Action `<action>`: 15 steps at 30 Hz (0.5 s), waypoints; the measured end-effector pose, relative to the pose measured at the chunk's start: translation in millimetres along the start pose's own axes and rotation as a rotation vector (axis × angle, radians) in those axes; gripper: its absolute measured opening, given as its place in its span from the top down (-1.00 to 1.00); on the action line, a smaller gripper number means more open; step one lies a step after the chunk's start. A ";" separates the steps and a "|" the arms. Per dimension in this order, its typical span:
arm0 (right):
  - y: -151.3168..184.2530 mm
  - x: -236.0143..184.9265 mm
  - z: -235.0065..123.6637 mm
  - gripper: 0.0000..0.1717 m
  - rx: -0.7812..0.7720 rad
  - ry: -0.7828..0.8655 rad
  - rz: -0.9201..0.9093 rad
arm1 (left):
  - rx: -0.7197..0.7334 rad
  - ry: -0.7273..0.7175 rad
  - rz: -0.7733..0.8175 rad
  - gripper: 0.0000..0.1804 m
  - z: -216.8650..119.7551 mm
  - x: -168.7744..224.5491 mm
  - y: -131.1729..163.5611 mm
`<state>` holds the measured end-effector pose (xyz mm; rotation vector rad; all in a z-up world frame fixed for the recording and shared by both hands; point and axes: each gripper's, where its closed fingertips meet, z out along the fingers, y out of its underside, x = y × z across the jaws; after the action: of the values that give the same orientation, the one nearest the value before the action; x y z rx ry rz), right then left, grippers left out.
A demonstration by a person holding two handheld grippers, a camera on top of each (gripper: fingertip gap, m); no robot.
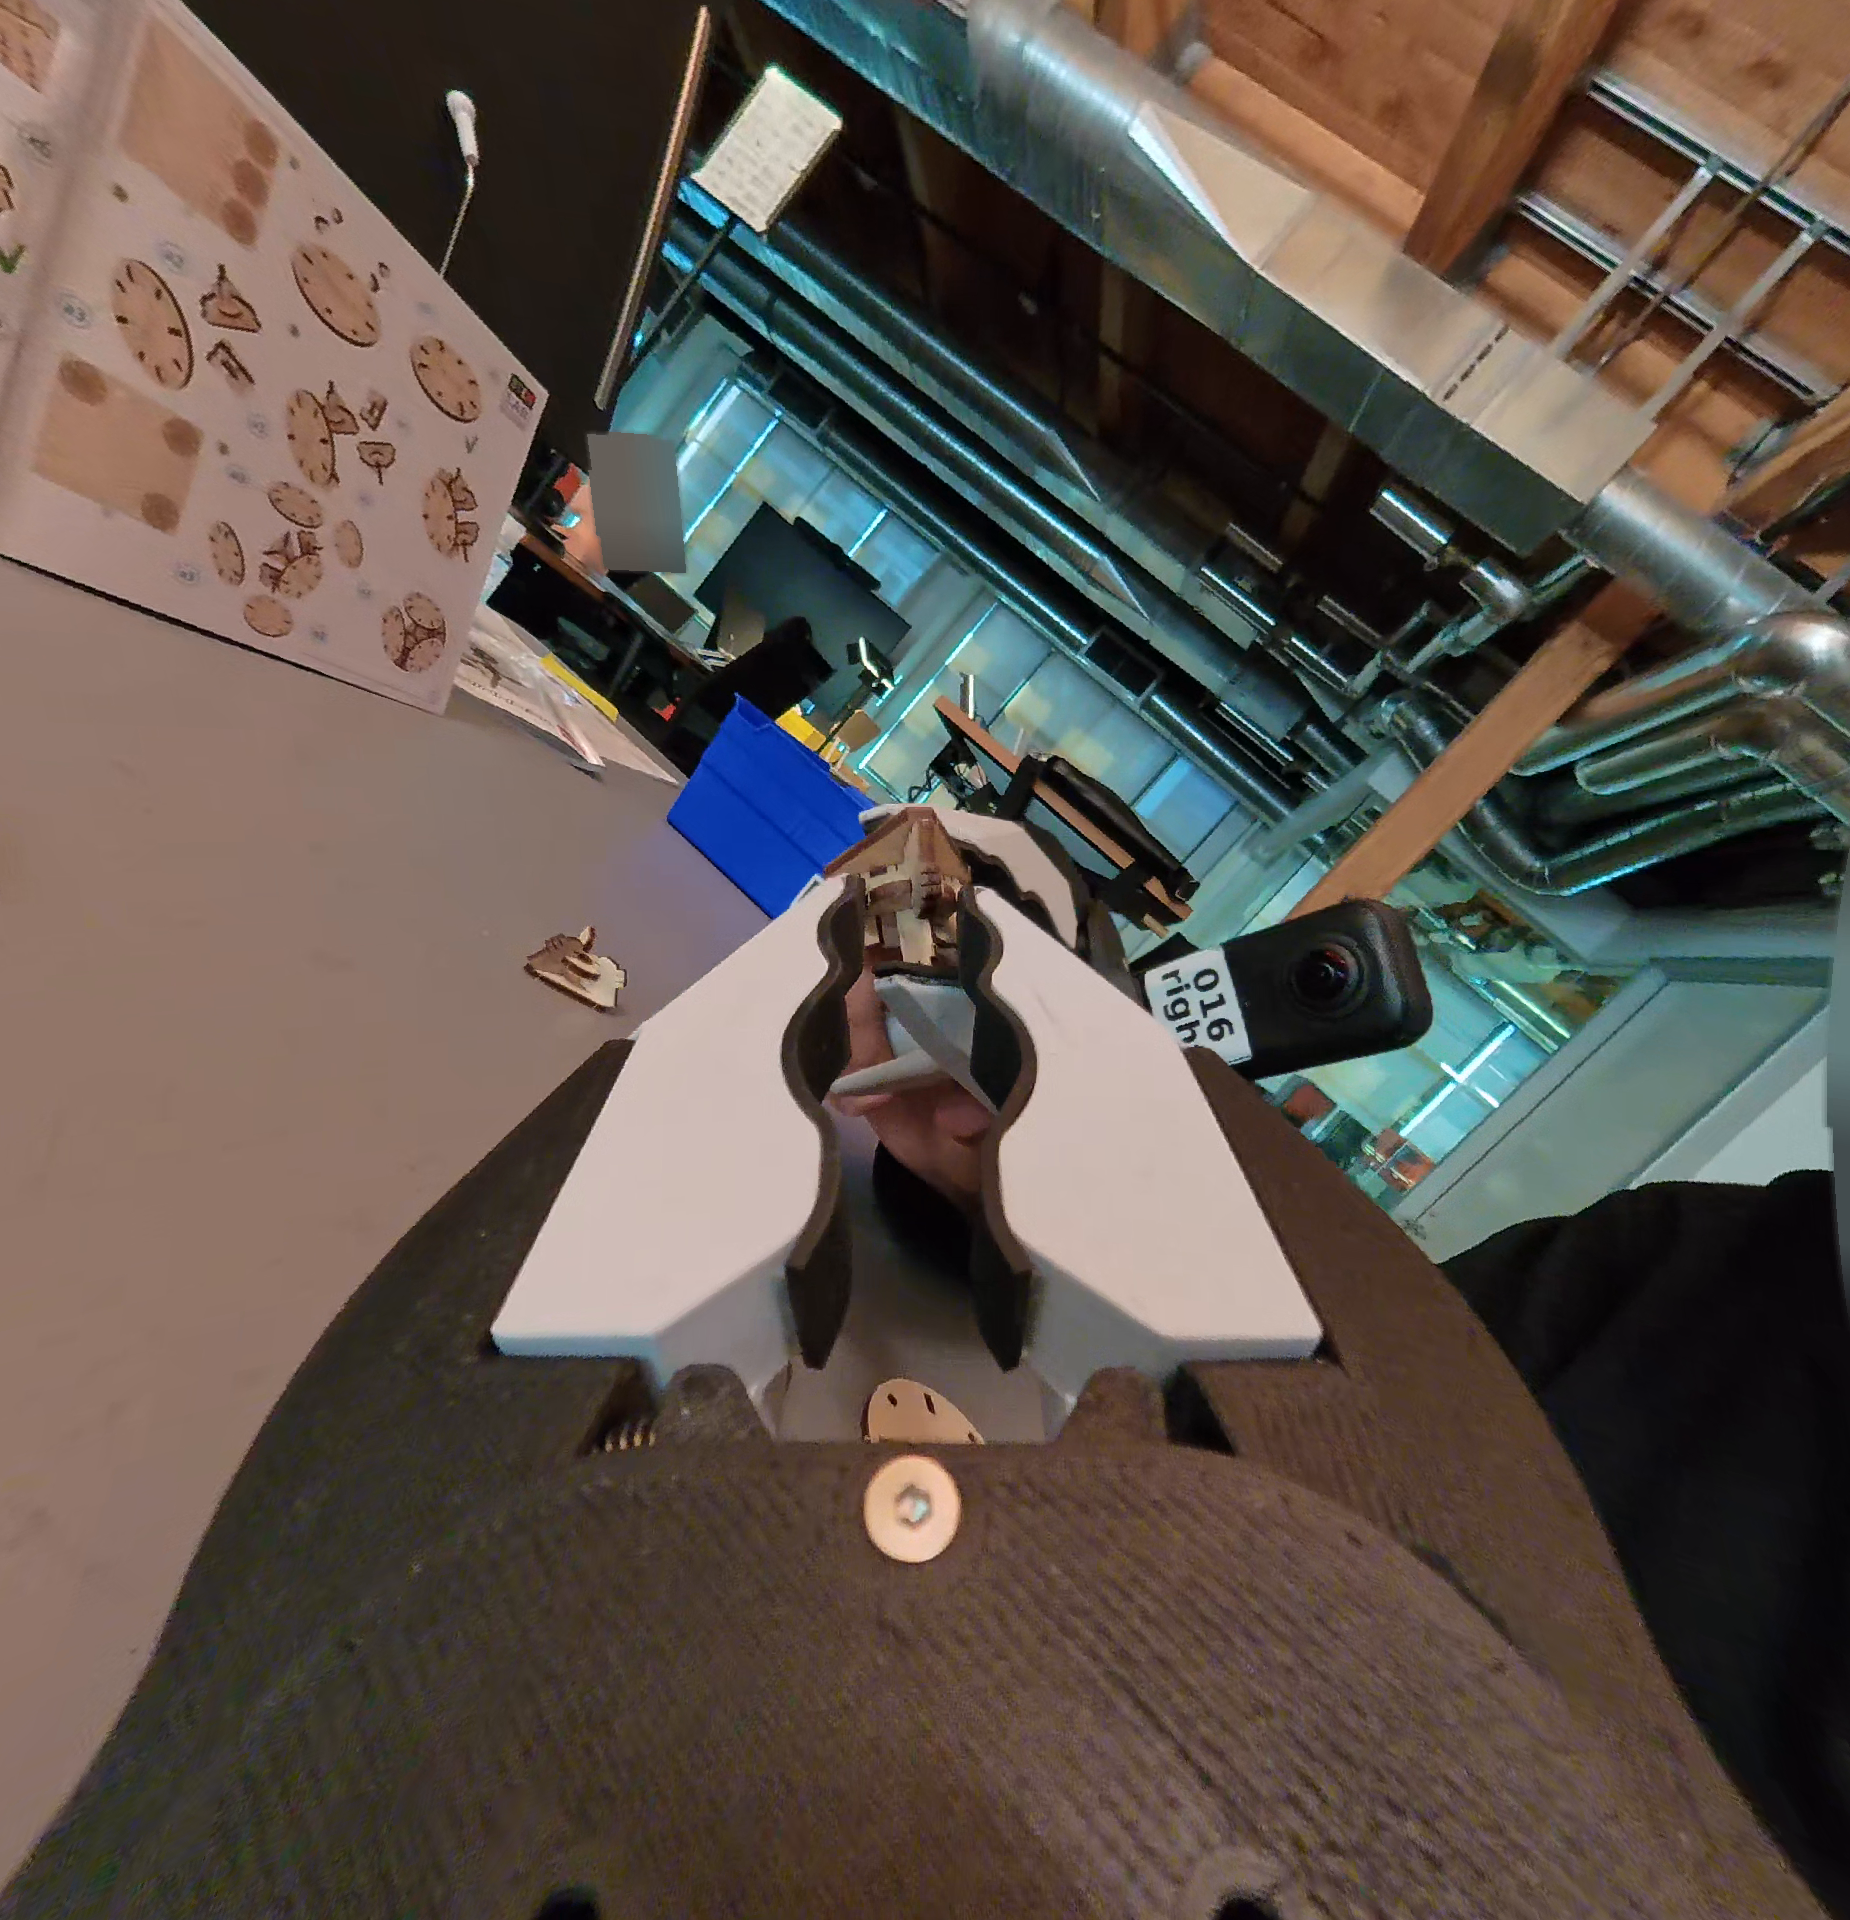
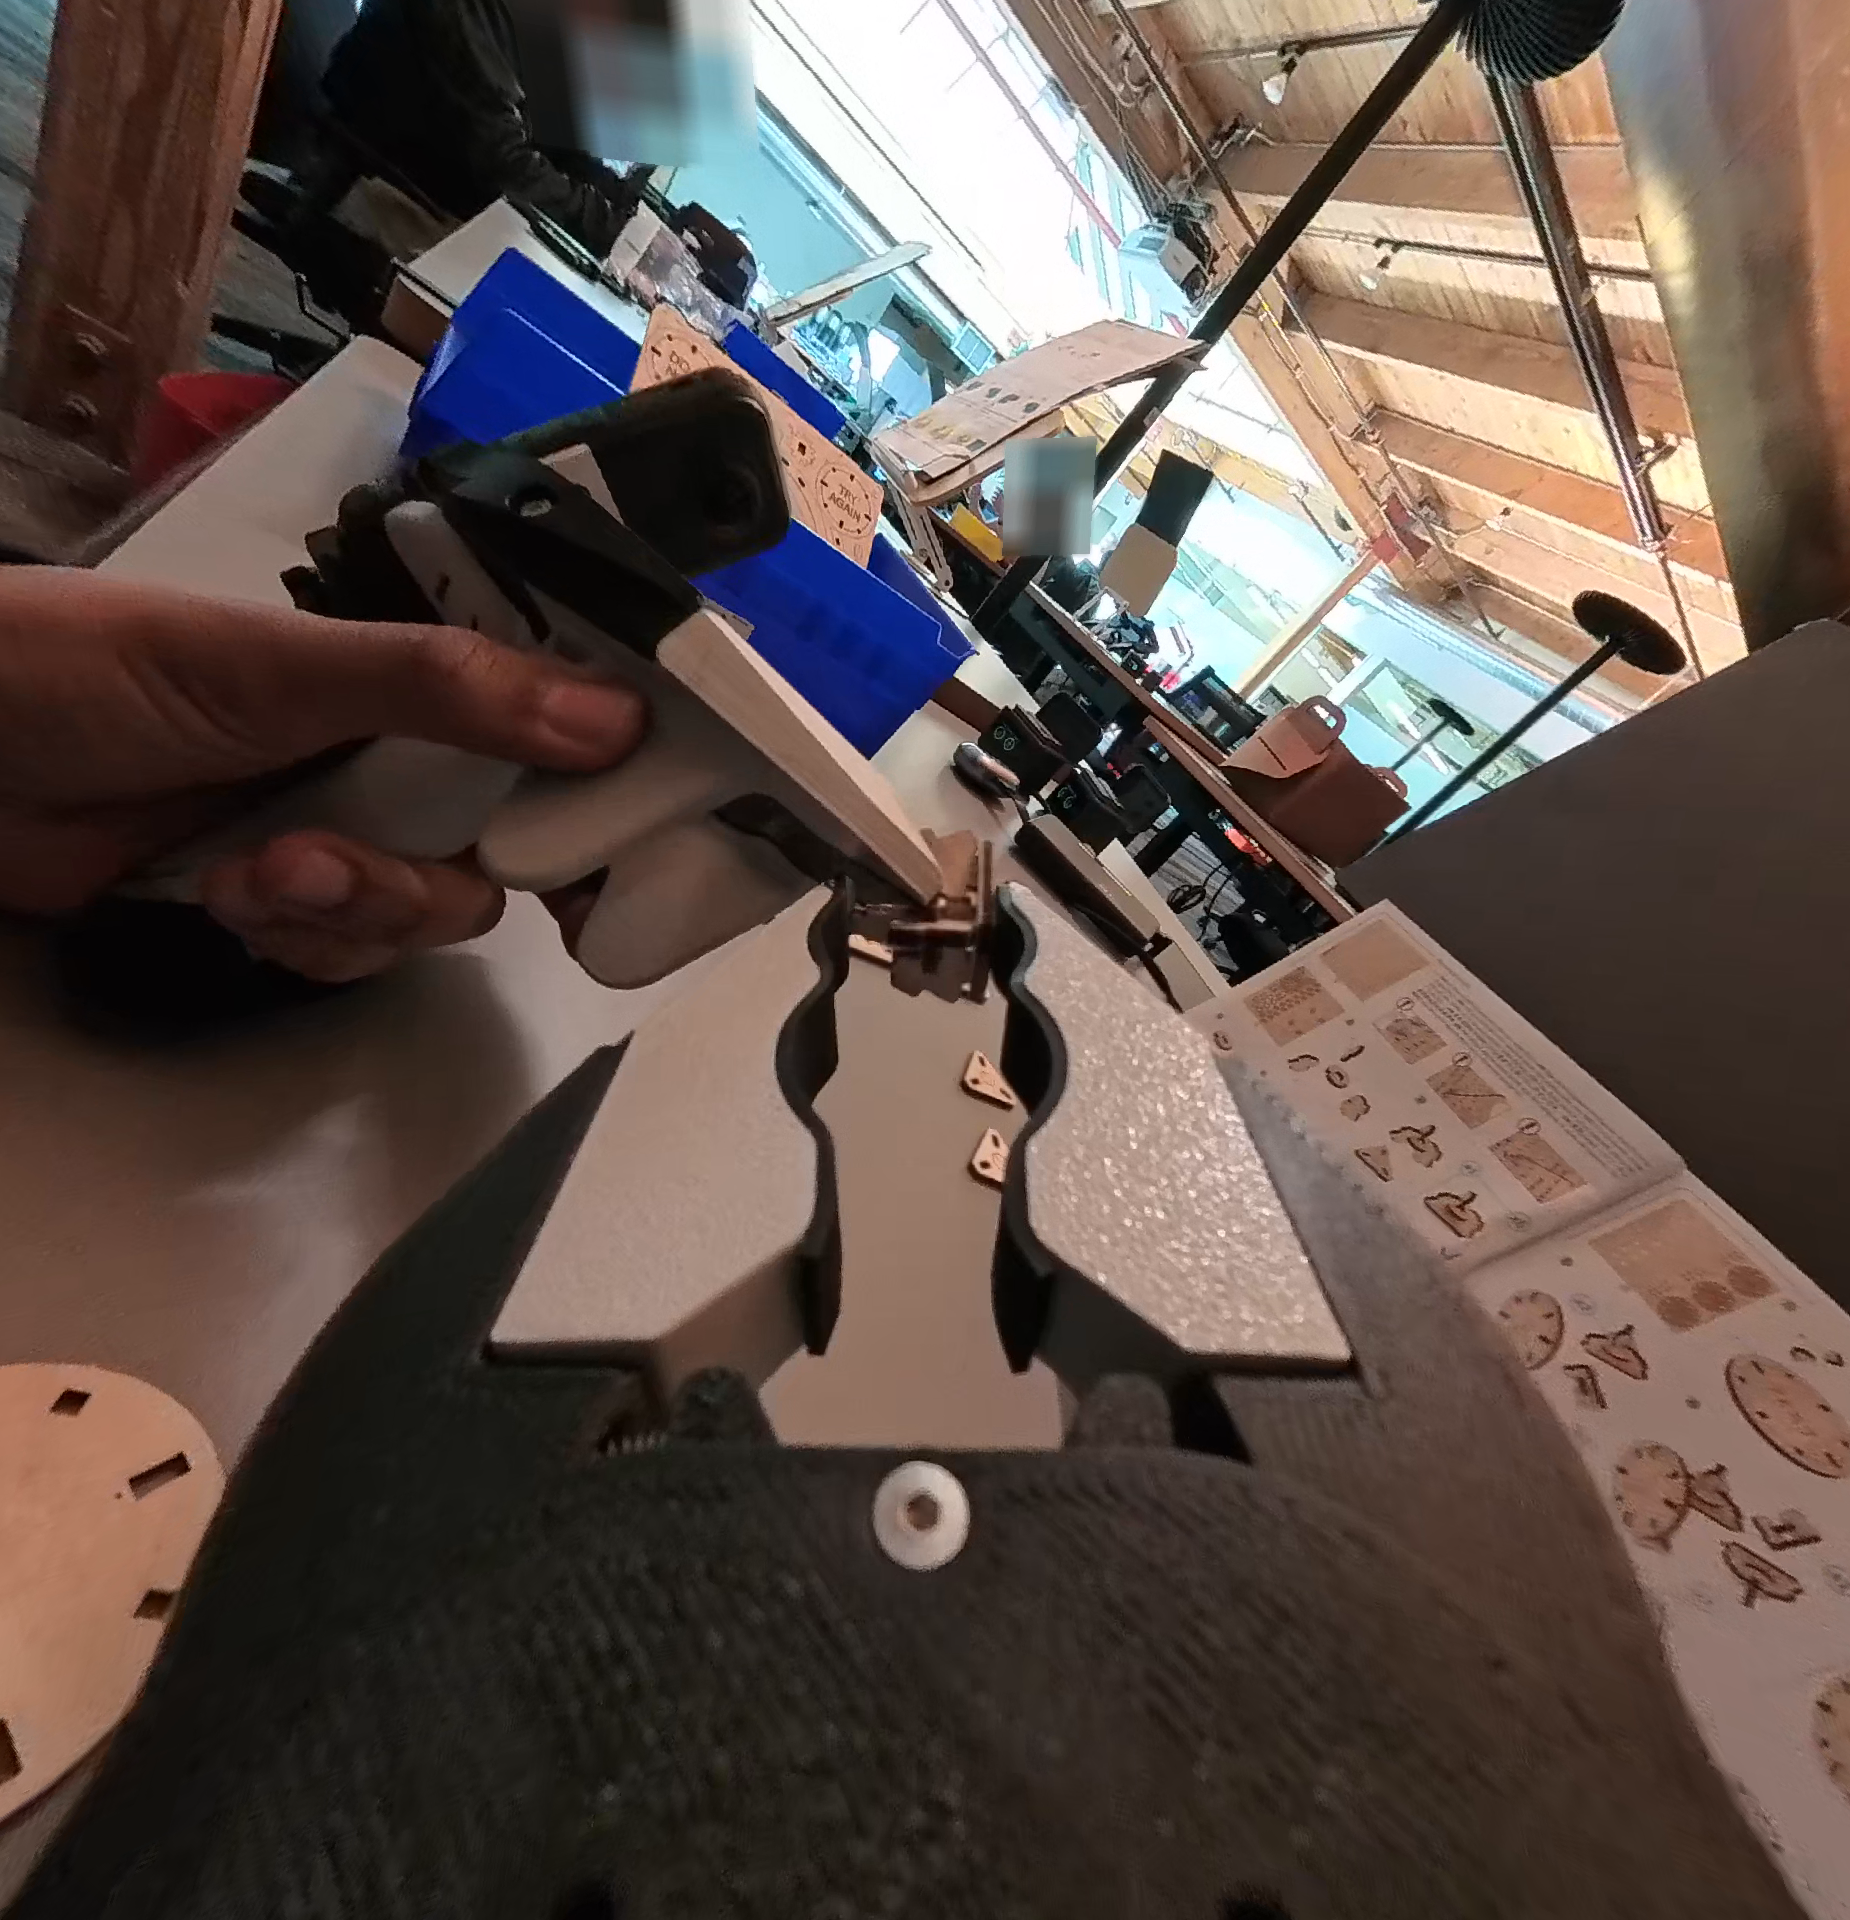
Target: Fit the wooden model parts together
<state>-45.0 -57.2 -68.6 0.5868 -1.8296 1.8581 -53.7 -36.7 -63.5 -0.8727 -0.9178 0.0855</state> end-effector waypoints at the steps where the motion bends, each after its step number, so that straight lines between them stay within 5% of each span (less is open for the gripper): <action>1: 0.6 0.2 0.1 0.71 0.005 0.001 0.018 | 0.012 -0.002 -0.001 0.84 -1.1 -0.4 -1.8; 9: -1.0 6.7 -3.5 0.61 0.027 0.016 0.036 | 0.110 -0.036 -0.020 0.84 -12.5 -6.6 -17.0; 15: 0.7 7.1 -4.1 0.72 -0.002 0.045 -0.049 | 0.074 -0.058 0.001 0.84 -8.6 -7.8 -11.5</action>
<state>-51.0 -52.9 -65.1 0.5791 -1.7727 1.8228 -55.7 -52.9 -63.3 -0.8054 -0.9626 0.1461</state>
